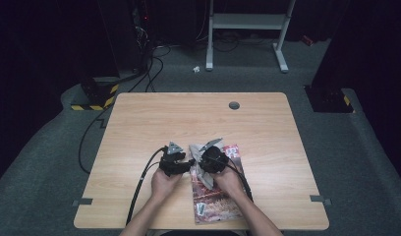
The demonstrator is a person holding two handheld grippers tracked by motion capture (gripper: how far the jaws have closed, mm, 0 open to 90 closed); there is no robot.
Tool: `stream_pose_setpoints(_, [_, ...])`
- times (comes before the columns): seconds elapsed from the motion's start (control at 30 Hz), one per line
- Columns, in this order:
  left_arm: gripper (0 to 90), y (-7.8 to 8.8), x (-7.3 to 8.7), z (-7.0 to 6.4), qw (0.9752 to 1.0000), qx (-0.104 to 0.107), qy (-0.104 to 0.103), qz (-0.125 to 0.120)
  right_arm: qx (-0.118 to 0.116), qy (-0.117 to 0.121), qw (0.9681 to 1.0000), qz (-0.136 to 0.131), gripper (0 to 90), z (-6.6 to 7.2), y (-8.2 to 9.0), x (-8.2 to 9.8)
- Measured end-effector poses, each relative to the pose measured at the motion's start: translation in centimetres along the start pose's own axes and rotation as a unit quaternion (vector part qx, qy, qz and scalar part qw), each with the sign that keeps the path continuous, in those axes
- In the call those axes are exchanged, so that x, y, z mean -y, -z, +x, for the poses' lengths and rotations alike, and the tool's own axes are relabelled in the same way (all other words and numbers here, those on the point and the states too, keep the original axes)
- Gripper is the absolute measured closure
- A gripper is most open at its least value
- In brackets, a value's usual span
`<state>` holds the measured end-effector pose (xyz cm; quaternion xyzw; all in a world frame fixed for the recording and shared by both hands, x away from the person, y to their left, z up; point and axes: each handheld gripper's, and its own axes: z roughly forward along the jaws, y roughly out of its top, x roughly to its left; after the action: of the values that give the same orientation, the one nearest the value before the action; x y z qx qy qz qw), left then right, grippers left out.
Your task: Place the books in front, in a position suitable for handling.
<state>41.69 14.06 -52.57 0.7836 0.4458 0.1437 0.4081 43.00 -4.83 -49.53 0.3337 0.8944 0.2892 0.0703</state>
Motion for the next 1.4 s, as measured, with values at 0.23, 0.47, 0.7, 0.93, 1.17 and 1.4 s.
stream_pose_setpoints(0.23, [47.2,0.0,0.0,0.0,1.0,0.0,0.0,-0.001,0.057,-0.022,0.9981,0.009,80.8,-3.5,2.5,2.7])
stream_pose_setpoints(0.47, [47.1,0.0,0.0,0.0,1.0,0.0,0.0,-0.001,0.086,-0.064,0.994,0.017,80.8,-6.7,4.6,4.9])
stream_pose_setpoints(0.7, [47.1,0.0,0.0,0.0,1.0,-0.001,0.0,-0.001,0.079,-0.042,0.9959,0.014,81.0,-4.0,2.5,2.4])
stream_pose_setpoints(0.93, [47.1,0.0,0.0,0.0,1.0,-0.001,0.0,0.0,0.038,0.014,0.9991,0.014,81.0,0.4,-0.3,-0.8])
stream_pose_setpoints(1.17, [47.1,0.0,0.0,-0.1,1.0,-0.001,0.0,0.0,0.038,0.009,0.9992,0.007,77.8,-0.4,-0.1,-0.5])
stream_pose_setpoints(1.4, [46.8,-0.1,0.0,-0.1,1.0,-0.001,0.002,-0.001,0.099,-0.057,0.9934,0.006,74.5,-5.5,2.5,2.4])
